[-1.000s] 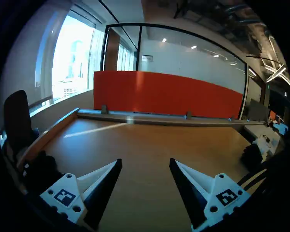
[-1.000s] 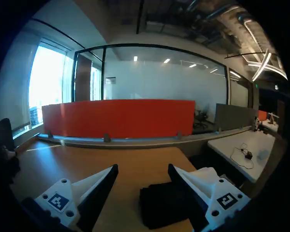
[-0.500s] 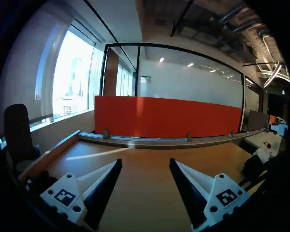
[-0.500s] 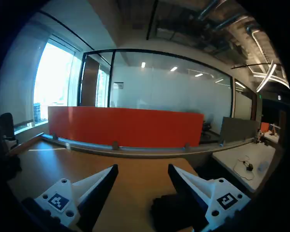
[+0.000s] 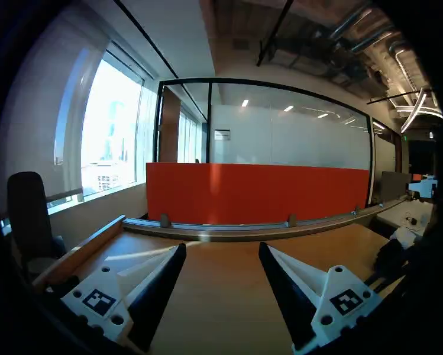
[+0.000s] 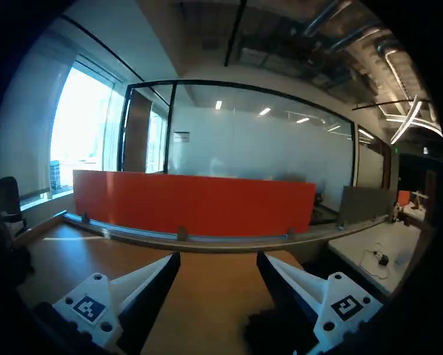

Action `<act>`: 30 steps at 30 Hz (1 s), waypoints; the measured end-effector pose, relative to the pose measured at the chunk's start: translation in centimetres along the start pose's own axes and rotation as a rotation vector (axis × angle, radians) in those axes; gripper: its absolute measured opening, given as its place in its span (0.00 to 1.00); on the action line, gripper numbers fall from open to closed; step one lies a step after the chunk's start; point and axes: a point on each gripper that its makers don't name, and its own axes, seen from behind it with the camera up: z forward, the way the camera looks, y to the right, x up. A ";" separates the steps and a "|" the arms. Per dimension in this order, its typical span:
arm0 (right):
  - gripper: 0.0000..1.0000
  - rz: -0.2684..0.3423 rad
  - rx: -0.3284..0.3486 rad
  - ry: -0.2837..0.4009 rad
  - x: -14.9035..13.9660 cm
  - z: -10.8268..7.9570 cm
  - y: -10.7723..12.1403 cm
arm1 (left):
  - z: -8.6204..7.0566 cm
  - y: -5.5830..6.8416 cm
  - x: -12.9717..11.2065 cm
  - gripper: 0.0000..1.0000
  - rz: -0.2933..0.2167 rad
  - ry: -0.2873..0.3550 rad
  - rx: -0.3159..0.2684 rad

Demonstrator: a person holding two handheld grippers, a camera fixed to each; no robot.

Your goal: Fold towel

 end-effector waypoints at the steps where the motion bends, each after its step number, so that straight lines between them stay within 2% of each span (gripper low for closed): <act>1: 1.00 0.002 -0.001 0.000 0.1 0.0 -0.1 | 0.0 0.0 0.0 0.91 0.007 0.000 0.000; 6: 1.00 0.027 -0.013 -0.010 0.6 -0.1 -0.6 | 0.0 -0.1 -0.1 0.91 0.042 0.005 0.006; 15: 1.00 0.104 -0.024 -0.012 1.6 -0.3 -0.8 | -0.3 0.1 -0.5 0.91 0.046 0.018 -0.005; 21: 0.99 0.114 -0.036 -0.015 1.9 -0.2 -1.1 | -0.7 -1.0 -0.9 0.91 0.054 0.038 0.011; 30: 0.99 0.129 -0.043 0.018 1.4 -0.2 -2.1 | -1.1 -2.9 -3.2 0.91 0.046 0.060 0.022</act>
